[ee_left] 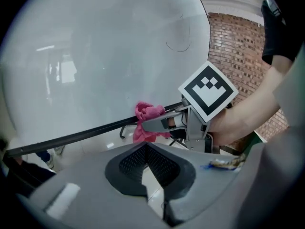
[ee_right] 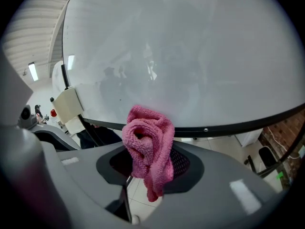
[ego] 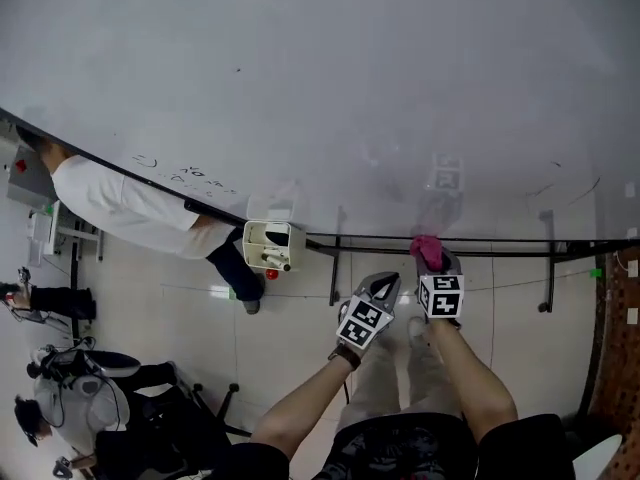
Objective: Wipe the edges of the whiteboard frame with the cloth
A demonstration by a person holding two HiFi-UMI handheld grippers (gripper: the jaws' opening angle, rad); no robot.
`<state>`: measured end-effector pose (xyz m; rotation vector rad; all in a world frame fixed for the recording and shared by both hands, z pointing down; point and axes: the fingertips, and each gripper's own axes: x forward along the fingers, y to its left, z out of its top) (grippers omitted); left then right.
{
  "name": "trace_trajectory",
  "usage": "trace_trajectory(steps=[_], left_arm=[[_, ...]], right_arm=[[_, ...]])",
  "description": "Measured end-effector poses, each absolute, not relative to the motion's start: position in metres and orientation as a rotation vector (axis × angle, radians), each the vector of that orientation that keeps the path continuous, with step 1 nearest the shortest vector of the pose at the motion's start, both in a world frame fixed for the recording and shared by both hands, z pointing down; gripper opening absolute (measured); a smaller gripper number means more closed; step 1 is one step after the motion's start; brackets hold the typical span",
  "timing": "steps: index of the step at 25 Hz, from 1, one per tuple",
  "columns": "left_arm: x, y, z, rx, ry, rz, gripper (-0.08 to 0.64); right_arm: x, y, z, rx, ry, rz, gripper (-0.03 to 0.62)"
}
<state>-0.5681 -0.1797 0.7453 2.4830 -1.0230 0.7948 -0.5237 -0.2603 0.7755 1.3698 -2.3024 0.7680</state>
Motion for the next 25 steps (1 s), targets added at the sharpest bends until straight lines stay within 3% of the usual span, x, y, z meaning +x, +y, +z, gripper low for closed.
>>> trace_trajectory(steps=[7,14,25], left_arm=[[-0.546,-0.179,0.697,2.547,-0.922,0.509,0.002],[-0.548,-0.219,0.724,2.425,-0.96,0.395,0.002],[-0.492,-0.216,0.717,2.483,-0.763,0.382,0.002]], right_arm=[[-0.484,-0.257,0.772,1.397,-2.221,0.735,0.143],[-0.47,-0.267,0.773,1.444,-2.157,0.7,0.147],[-0.425,-0.276,0.761,1.61,-2.082,0.72,0.147]])
